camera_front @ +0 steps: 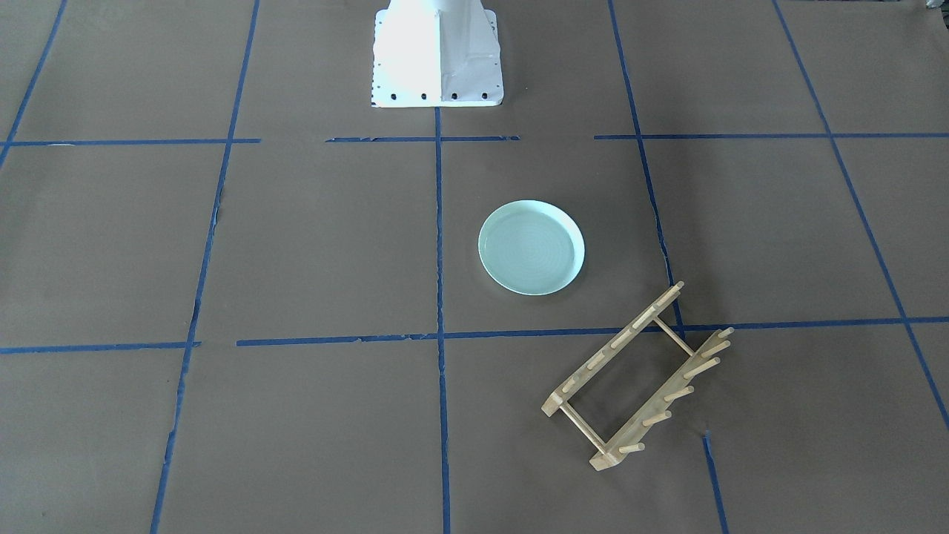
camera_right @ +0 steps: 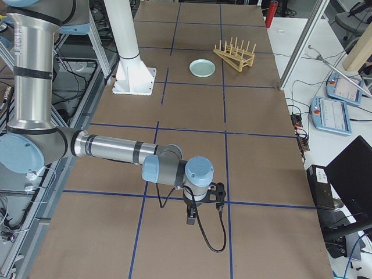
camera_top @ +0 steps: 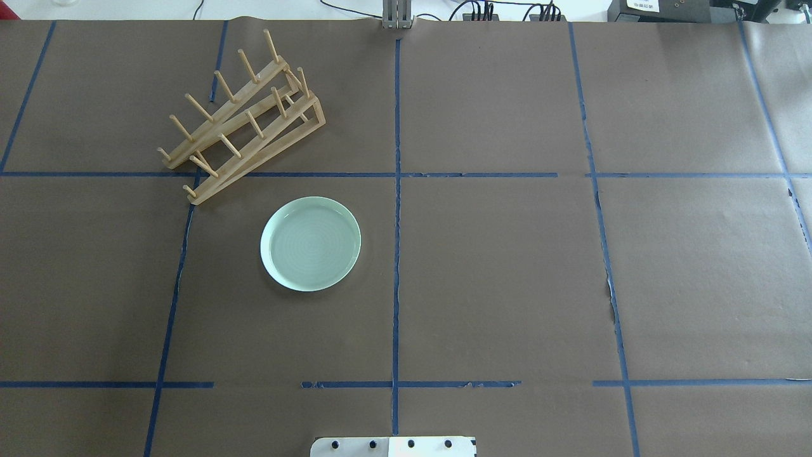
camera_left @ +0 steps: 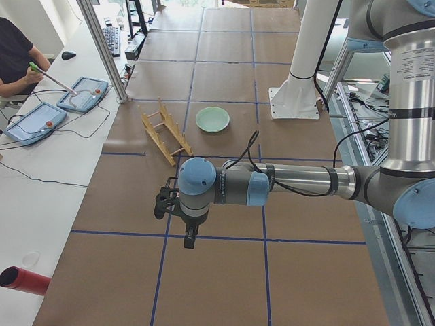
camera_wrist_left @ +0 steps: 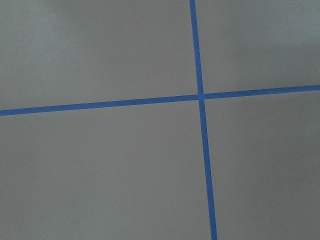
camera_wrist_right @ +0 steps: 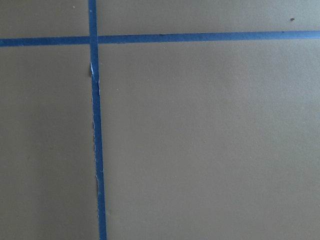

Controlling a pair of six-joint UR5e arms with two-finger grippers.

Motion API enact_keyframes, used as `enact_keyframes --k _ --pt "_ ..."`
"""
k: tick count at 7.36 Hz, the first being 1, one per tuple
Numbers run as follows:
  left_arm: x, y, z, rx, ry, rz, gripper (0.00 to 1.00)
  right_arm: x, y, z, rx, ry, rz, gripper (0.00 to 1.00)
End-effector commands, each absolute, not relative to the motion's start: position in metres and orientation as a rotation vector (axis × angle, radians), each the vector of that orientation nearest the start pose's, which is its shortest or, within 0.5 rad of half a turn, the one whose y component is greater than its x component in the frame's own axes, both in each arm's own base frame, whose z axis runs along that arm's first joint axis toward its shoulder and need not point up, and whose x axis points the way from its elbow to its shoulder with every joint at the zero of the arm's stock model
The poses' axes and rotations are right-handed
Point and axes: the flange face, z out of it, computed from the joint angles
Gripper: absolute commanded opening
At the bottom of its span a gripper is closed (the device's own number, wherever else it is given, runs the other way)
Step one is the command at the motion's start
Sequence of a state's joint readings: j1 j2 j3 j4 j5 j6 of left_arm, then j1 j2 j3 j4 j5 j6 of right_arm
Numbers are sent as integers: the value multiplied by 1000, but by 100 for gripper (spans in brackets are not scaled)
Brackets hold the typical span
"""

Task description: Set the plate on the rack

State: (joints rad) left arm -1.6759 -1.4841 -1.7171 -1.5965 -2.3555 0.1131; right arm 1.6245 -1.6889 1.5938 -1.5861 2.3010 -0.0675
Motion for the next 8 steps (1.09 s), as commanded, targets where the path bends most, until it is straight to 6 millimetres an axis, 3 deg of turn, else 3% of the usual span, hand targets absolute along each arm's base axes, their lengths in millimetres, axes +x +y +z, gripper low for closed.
enact_keyframes --k 1,3,6,7,8 --pt "-101 -458 613 186 771 85 100 90 -427 706 -60 -734 27 100" --pt "-69 -464 617 147 768 142 100 90 -427 706 -60 -734 27 100" --pt "-70 -446 626 158 779 151 100 90 -427 707 -61 -734 27 100" --pt "-64 -449 655 157 777 162 100 90 -427 707 -61 -734 27 100" --pt "-60 -453 648 193 806 128 100 90 -427 707 -61 -734 27 100"
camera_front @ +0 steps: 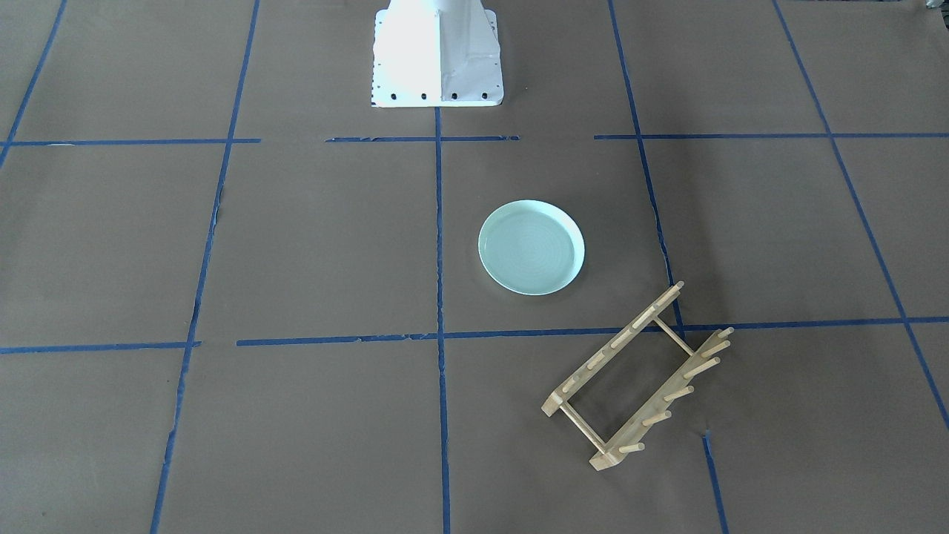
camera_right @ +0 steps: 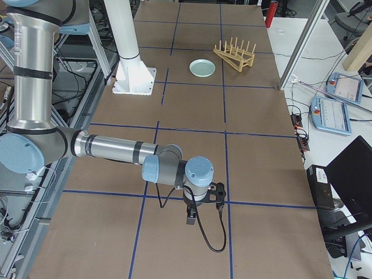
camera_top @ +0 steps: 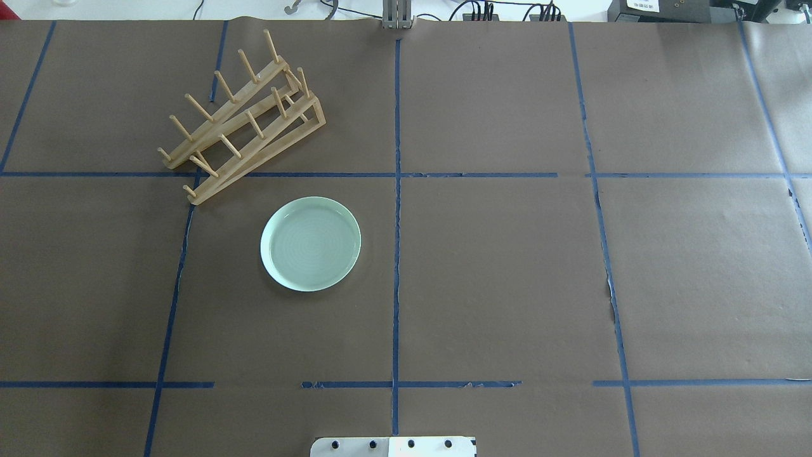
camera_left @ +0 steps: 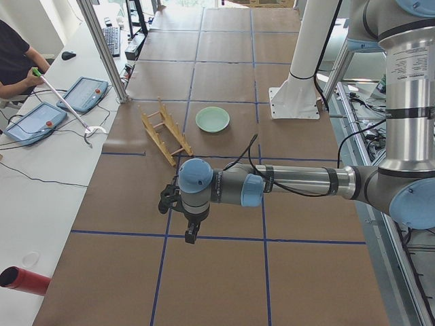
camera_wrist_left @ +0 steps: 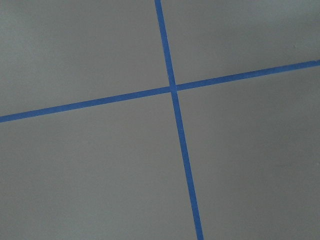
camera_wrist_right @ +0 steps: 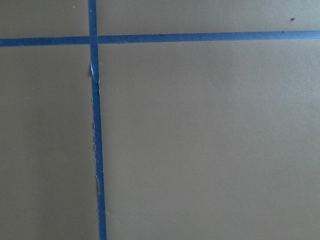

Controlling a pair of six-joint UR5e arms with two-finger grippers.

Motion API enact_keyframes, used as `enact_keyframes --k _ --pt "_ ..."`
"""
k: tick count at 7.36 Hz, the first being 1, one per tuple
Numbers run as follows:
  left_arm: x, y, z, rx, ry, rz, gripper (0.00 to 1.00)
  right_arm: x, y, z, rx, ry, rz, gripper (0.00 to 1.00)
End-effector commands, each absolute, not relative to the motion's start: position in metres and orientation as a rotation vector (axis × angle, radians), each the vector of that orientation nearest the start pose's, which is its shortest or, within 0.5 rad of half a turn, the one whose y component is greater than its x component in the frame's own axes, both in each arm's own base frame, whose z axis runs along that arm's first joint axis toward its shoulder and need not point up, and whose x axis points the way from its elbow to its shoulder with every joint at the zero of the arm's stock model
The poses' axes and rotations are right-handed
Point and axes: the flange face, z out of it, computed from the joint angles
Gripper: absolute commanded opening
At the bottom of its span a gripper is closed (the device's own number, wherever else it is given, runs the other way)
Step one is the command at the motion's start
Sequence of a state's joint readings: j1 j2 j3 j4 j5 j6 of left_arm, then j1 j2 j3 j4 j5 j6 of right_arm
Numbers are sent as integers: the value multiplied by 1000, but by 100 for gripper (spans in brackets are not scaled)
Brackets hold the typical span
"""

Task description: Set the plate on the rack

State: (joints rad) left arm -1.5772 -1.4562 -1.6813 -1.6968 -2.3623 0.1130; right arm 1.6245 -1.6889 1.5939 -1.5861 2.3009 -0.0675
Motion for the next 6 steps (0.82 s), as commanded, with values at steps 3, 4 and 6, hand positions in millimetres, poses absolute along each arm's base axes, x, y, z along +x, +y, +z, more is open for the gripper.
enact_keyframes --k 3,4,6 --pt "56 -469 545 146 950 -25 100 90 -427 706 -60 -734 27 100" --pt "111 -481 499 90 991 -64 100 90 -427 706 -60 -734 27 100" --pt "230 -508 415 17 1008 -147 100 90 -427 707 -61 -734 27 100"
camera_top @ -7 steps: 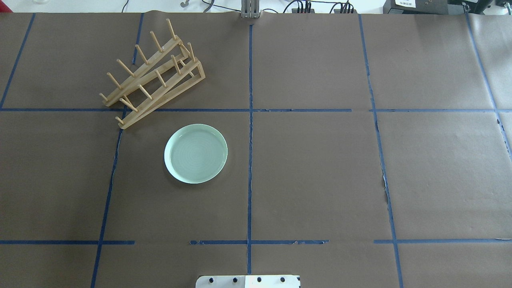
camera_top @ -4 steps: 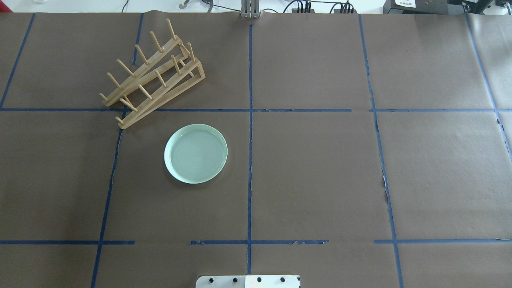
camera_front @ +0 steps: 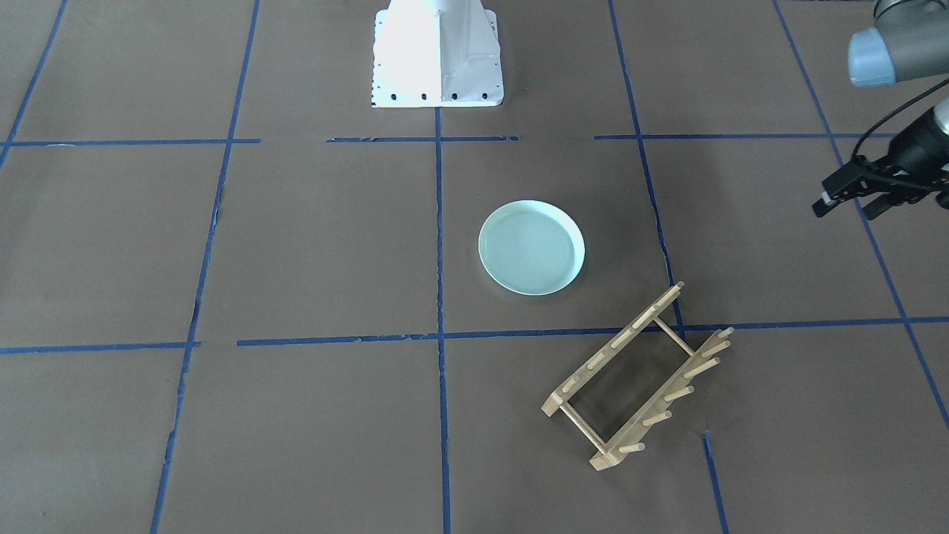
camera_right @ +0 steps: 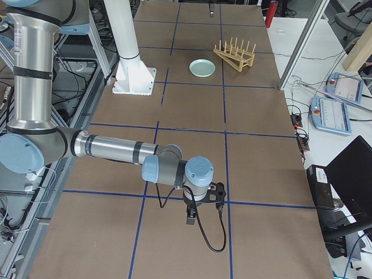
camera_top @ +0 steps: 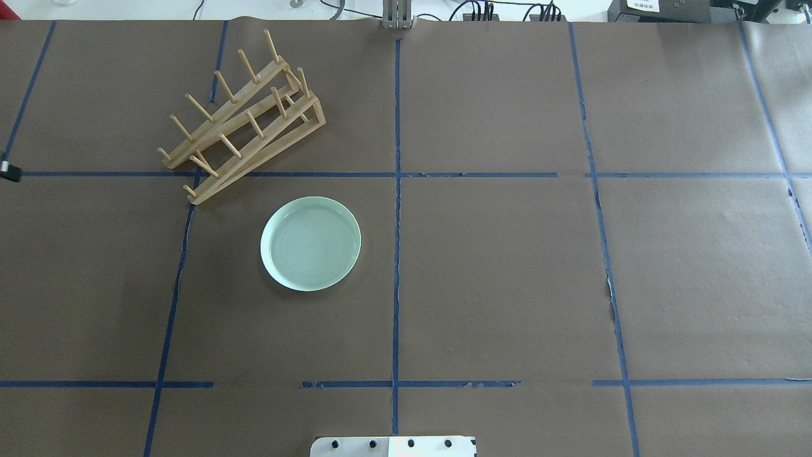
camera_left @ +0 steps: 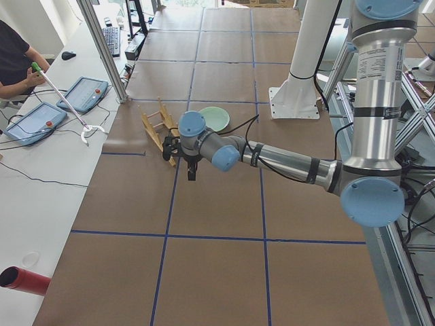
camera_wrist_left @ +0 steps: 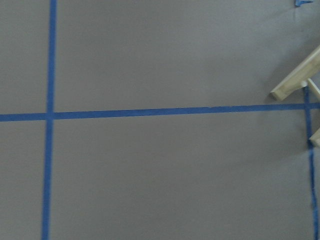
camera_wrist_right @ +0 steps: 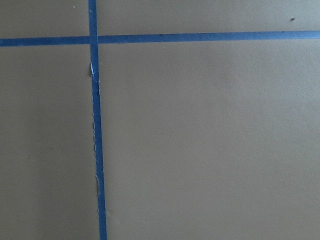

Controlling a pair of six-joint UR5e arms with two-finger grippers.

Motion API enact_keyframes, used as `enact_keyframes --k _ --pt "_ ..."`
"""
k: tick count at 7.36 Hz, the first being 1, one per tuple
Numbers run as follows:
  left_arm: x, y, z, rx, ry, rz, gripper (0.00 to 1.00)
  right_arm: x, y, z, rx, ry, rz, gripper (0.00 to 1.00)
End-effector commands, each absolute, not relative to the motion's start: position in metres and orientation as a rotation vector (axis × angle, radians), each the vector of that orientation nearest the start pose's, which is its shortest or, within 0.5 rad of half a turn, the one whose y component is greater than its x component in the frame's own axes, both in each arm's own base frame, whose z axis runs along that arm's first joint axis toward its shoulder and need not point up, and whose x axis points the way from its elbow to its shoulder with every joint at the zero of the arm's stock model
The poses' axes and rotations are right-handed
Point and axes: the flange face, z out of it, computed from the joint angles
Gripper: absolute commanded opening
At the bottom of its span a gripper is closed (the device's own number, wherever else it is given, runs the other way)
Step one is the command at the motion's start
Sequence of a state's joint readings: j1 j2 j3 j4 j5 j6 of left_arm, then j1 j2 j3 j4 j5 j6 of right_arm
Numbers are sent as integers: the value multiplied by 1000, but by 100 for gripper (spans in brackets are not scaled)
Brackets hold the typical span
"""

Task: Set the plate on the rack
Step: 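Move the left gripper down over the pale green plate's rim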

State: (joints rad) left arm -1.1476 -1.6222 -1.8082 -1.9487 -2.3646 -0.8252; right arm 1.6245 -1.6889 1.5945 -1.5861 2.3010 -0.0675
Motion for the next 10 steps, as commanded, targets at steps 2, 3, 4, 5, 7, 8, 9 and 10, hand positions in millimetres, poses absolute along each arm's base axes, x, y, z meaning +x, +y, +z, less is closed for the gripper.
enact_keyframes --k 2,3,4,5,7,8,9,10 --pt "358 -516 324 -130 922 -150 100 90 -427 706 -60 -734 27 100" --pt "381 -533 295 -93 863 -178 100 90 -427 706 -60 -734 27 100" --pt "424 -521 286 -110 840 -174 100 90 -427 706 -60 -734 27 100" --pt "469 -511 280 -183 813 -261 100 90 -427 706 -60 -734 27 100" --pt "502 -512 253 -165 802 -291 100 90 -427 706 -60 -734 27 100" --pt "527 -528 235 -157 792 -289 100 90 -427 706 -60 -734 27 100" --pt "553 -547 213 -102 763 -294 99 90 -427 706 -60 -734 27 100" --pt "570 -538 213 -60 747 -282 95 90 -427 706 -60 -734 27 100"
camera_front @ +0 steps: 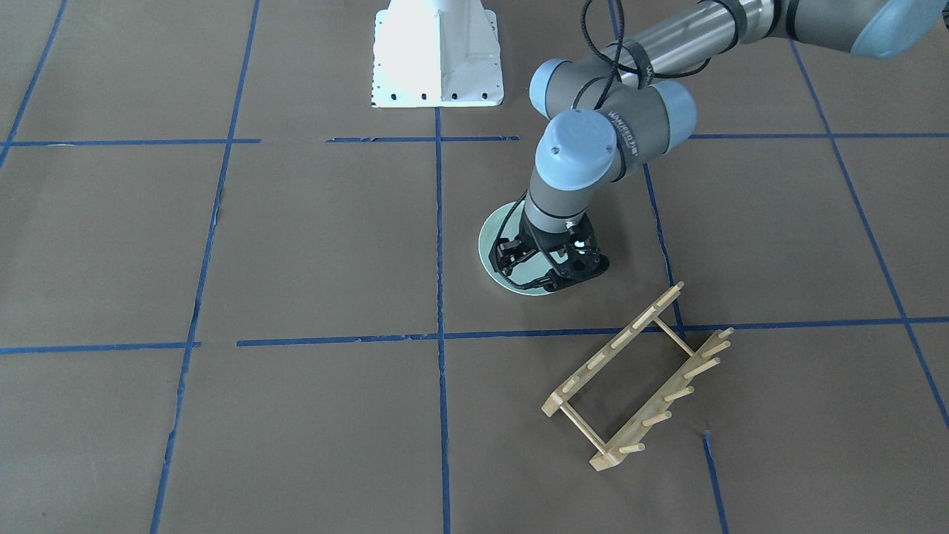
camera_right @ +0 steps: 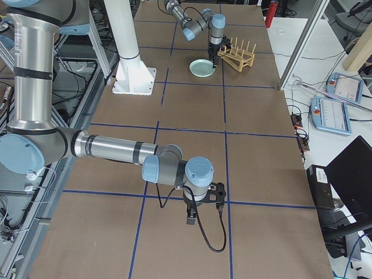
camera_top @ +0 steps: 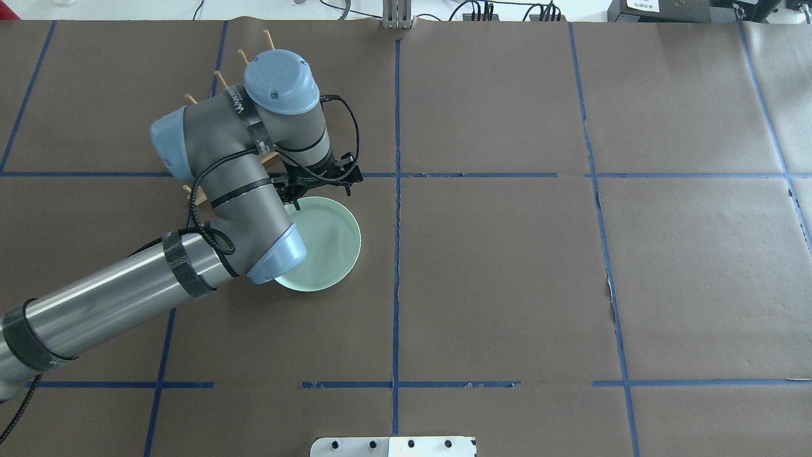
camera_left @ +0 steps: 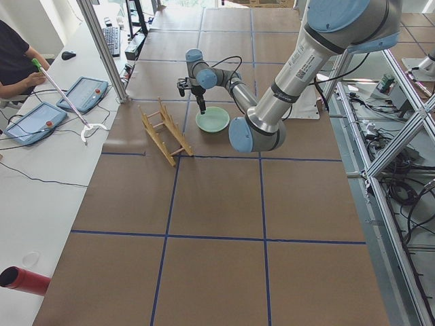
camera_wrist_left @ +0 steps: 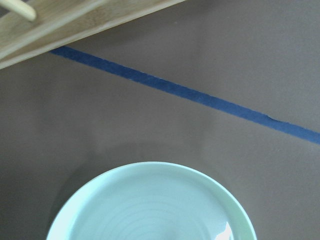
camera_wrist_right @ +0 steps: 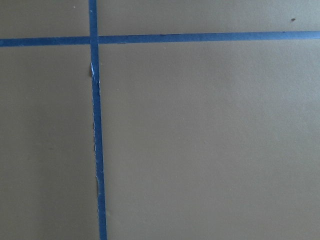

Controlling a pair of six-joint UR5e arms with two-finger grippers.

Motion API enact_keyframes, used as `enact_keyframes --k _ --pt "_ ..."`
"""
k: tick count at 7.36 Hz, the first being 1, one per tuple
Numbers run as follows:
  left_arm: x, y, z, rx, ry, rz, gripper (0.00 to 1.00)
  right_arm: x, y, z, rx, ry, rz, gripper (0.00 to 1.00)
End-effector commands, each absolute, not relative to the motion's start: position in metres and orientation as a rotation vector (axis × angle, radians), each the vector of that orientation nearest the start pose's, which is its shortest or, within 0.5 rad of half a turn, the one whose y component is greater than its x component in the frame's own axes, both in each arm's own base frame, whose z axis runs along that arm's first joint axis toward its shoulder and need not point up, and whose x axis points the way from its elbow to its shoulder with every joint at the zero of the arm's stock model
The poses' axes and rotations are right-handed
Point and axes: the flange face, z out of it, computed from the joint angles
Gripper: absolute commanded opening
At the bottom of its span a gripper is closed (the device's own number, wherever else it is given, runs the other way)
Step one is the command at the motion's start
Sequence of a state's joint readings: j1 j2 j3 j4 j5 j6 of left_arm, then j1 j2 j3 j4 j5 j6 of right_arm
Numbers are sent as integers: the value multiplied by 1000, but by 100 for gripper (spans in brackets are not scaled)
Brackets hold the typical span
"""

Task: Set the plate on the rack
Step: 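Move the left gripper down over the pale green plate's rim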

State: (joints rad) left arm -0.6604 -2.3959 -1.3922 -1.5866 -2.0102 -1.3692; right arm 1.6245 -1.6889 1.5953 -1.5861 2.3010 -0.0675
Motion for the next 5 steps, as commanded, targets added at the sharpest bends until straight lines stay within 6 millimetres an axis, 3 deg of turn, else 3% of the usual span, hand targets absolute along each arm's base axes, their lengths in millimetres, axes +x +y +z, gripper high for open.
enact_keyframes --k 1,5 --pt "578 -535 217 -13 739 -253 93 90 -427 706 -60 -734 27 100" --pt "590 -526 227 -16 727 -220 86 90 -427 706 -60 -734 27 100"
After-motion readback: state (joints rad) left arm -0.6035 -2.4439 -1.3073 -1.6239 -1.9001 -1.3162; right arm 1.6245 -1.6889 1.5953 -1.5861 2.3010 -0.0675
